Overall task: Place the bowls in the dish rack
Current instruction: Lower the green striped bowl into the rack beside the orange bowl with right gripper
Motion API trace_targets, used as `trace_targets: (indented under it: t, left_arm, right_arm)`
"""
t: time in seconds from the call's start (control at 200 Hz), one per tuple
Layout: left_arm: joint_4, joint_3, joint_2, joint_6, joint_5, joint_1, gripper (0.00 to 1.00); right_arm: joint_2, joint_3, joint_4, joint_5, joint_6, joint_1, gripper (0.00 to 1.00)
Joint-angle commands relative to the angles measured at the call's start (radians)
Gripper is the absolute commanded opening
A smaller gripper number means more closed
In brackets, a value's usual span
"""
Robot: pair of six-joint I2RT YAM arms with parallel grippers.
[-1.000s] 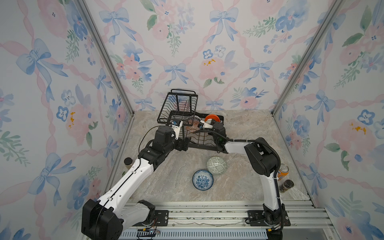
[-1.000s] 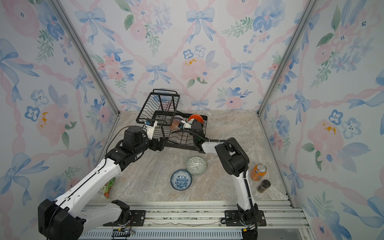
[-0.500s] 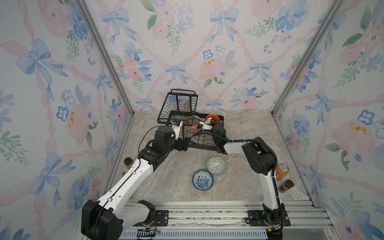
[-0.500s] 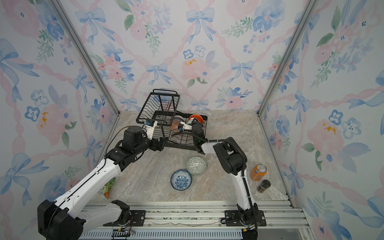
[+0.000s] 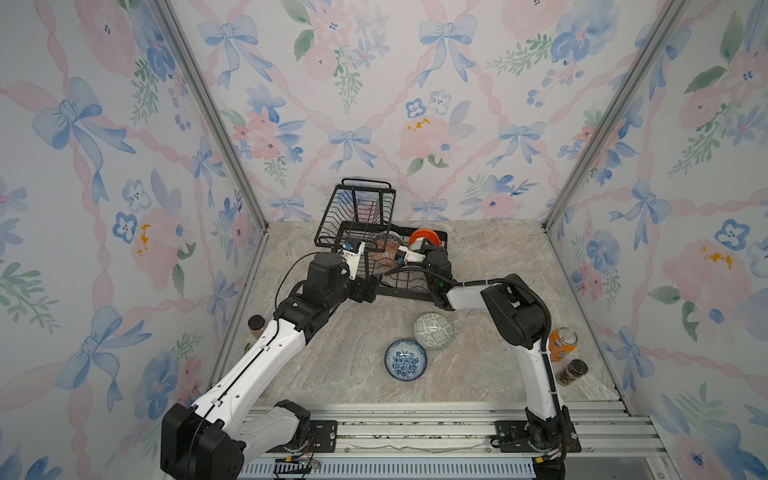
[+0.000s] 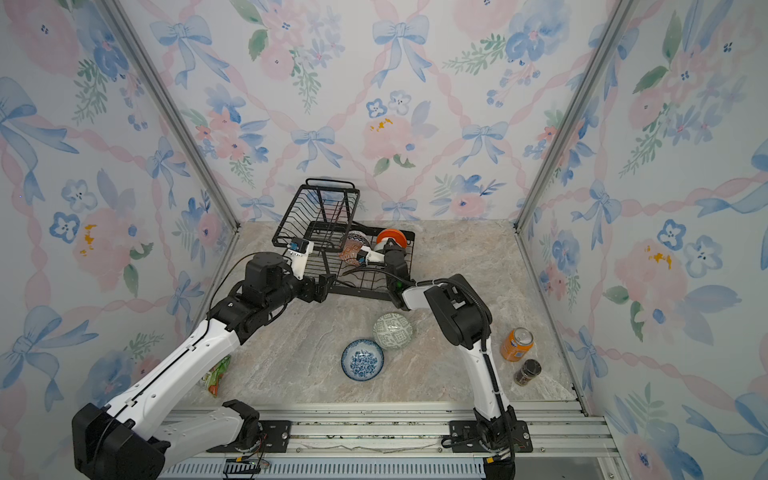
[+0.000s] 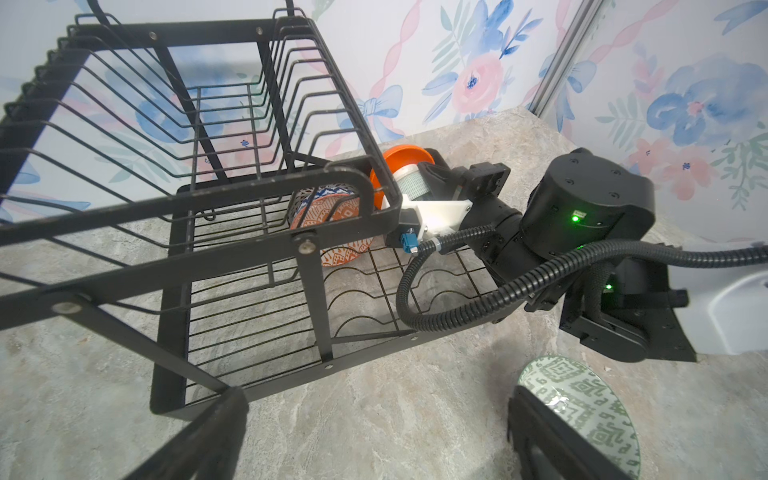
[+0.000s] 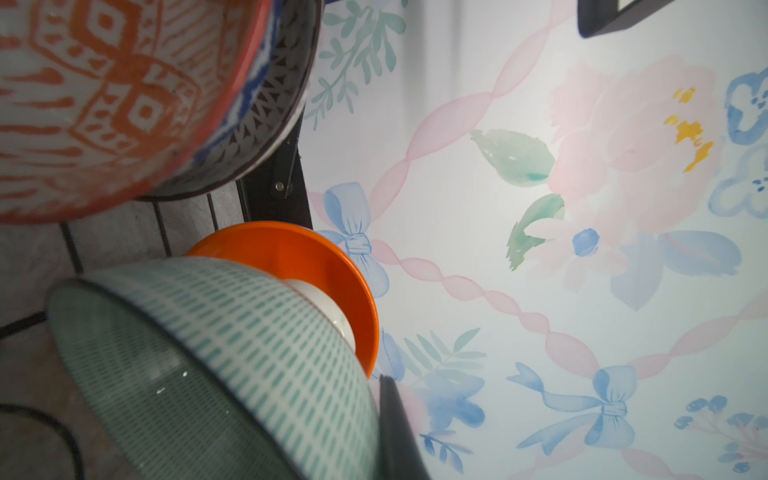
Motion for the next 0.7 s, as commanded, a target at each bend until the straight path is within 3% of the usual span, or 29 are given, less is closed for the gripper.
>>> trace_targets:
  t: [0.0, 0.69]
  left_arm:
    - [-0.006, -0.012, -0.017, 0.012, 0.013, 0.006, 0.98]
    - [-0.004, -0.019, -0.019, 0.009, 0.015, 0.006, 0.98]
  right_arm:
    - [0.001, -0.008, 0.076, 0.026, 0.000, 0.001, 0.00]
    - [-0.089, 0.013, -0.223, 0.056, 0.226, -0.004, 0.00]
